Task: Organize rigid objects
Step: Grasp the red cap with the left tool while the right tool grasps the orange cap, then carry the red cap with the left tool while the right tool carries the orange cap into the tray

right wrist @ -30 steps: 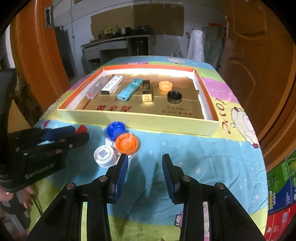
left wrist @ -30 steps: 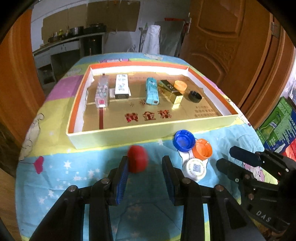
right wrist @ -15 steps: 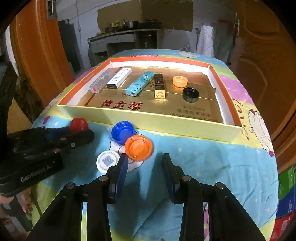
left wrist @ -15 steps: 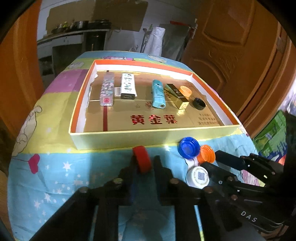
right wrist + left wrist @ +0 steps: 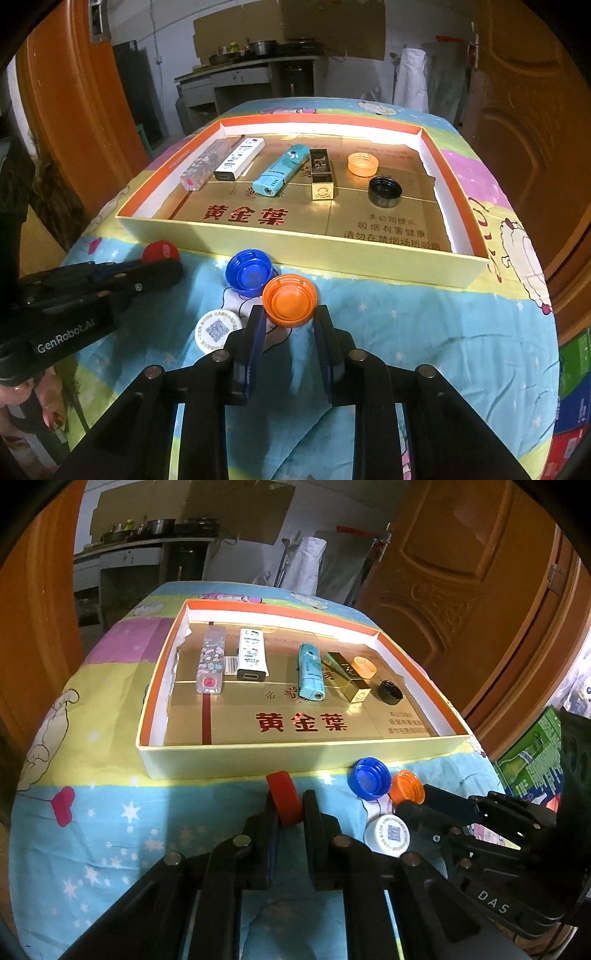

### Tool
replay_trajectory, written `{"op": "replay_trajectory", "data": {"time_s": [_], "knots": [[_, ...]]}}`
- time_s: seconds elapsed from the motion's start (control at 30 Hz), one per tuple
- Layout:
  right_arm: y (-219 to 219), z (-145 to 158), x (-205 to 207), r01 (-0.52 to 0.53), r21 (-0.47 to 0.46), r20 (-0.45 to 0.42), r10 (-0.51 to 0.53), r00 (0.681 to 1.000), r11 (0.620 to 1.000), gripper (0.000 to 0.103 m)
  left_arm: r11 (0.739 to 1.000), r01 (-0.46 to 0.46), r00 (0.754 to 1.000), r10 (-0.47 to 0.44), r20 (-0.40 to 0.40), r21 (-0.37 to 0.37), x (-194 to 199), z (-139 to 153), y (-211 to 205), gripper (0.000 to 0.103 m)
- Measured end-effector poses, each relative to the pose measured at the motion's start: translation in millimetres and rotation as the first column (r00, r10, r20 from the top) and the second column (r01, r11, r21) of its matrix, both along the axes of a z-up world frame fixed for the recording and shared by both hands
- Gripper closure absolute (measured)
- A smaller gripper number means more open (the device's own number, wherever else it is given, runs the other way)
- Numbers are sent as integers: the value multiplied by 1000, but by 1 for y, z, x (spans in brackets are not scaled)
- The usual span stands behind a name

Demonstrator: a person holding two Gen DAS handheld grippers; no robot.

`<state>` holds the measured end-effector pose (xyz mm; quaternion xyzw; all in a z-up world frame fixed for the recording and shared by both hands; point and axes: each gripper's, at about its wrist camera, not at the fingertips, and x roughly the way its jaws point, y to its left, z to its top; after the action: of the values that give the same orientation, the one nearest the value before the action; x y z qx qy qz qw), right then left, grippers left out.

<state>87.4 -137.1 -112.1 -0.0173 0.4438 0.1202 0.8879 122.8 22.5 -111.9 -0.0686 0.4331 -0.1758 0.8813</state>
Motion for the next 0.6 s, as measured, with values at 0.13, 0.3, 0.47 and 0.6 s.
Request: {"op": "replay_trajectory", "data": {"time_s": [0.13, 0.3, 0.47, 0.6], "knots": [[-2, 2, -4, 4, 1, 3, -4, 1000, 1000, 76, 1000, 4, 1000, -4, 24, 5, -3, 7, -1, 91], [-4, 11, -10, 9, 1, 25, -9, 1000, 1000, 76, 1000, 9, 998, -9, 64, 4, -7, 23, -3, 91], [-8, 27, -13, 15, 8, 60, -15, 998, 1000, 76, 1000, 15, 995, -16, 101, 5, -7, 37, -5, 91], [-14, 41, -11, 22, 11, 94, -23, 995, 1000, 76, 1000, 18, 992, -18, 123, 2, -3, 47, -8, 91]]}}
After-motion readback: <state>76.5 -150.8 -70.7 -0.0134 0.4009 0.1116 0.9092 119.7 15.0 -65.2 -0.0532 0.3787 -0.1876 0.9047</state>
